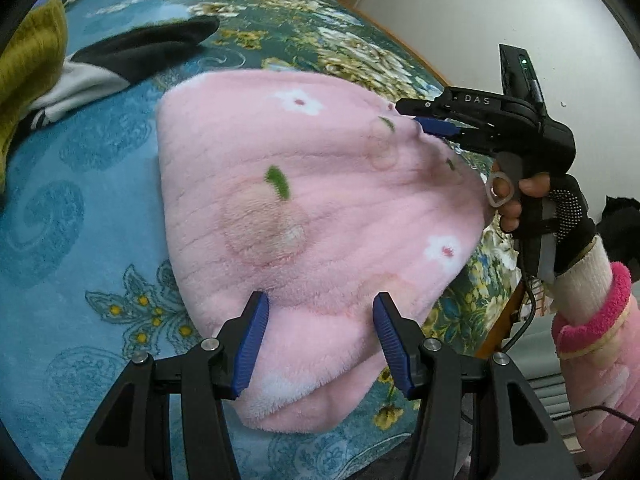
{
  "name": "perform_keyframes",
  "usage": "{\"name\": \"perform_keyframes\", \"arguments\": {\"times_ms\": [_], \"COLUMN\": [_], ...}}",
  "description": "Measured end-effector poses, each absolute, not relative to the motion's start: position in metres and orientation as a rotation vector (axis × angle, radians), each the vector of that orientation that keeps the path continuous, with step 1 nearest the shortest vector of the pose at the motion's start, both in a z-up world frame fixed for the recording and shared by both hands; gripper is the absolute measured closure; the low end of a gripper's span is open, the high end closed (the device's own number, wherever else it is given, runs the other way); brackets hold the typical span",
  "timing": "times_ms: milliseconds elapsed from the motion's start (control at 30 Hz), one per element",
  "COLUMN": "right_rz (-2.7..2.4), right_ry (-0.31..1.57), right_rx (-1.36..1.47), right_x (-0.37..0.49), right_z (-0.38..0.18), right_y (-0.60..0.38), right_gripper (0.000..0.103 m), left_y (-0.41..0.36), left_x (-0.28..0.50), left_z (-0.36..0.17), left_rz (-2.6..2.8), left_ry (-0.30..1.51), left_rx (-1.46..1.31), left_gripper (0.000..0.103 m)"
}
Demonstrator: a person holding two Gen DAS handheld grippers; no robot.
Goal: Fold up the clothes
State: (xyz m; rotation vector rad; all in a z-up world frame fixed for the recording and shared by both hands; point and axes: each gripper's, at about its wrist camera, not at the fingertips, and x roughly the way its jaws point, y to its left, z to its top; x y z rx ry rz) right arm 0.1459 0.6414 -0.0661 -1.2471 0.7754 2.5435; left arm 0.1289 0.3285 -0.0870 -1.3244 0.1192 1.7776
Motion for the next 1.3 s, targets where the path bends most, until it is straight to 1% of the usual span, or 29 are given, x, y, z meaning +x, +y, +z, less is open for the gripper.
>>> {"name": "perform_keyframes", "arguments": {"times_ms": [100, 233, 333, 467, 667, 833, 933, 1067, 1100, 1167, 1200, 1233, 1300], "right_rz": [2.600, 2.651, 2.654, 2.627, 2.581, 2.549, 2.544, 2.574, 2.585, 2.580, 2.571, 2.546, 2.486], "right_ry": [0.736, 0.729, 0.721, 0.687, 0.851, 0.927, 0.972, 0.993, 0.978, 0.965, 0.968, 0.991, 1.065], "right_rx": [-1.187, -1.108, -1.117, -1.148, -1.127, -1.139, -1.127, -1.062, -1.039, -1.014, -1.004, -0.999, -1.005], "right_x": [0.164, 0.198, 0.219, 0.239, 0.254, 0.254, 0.257, 0.269, 0.273, 0.281, 0.285, 0.288, 0.293], "right_z": [-0.044, -0.023, -0.029, -0.046, -0.074, -0.091, -0.093, -0.081, -0.076, -0.072, -0.072, -0.076, -0.089], "right_y": [0.633, 0.622, 0.608, 0.589, 0.595, 0.603, 0.605, 0.602, 0.601, 0.604, 0.606, 0.611, 0.620], "right_gripper": [0.058, 0.051, 0.049, 0.049, 0.048, 0.048, 0.048, 0.048, 0.045, 0.040, 0.037, 0.035, 0.033], "left_y": [0.324, 0.325, 0.328, 0.335, 0.351, 0.351, 0.349, 0.336, 0.330, 0.318, 0.313, 0.307, 0.299], "left_x": [0.124, 0.103, 0.087, 0.078, 0.076, 0.066, 0.068, 0.073, 0.073, 0.070, 0.067, 0.064, 0.057], "left_z": [-0.072, -0.048, -0.039, -0.048, -0.082, -0.102, -0.104, -0.089, -0.084, -0.079, -0.081, -0.084, -0.097], "left_rz": [1.793, 1.862, 1.885, 1.882, 1.839, 1.809, 1.805, 1.789, 1.781, 1.789, 1.805, 1.821, 1.833], "left_ry": [0.097, 0.073, 0.017, -0.020, 0.010, -0.055, -0.061, -0.109, -0.130, -0.168, -0.180, -0.195, -0.232], "left_rx": [-1.276, -1.206, -1.193, -1.223, -1.316, -1.378, -1.377, -1.348, -1.333, -1.326, -1.333, -1.346, -1.400], "left_gripper": [0.047, 0.047, 0.047, 0.047, 0.047, 0.047, 0.047, 0.047, 0.047, 0.041, 0.041, 0.040, 0.039]}}
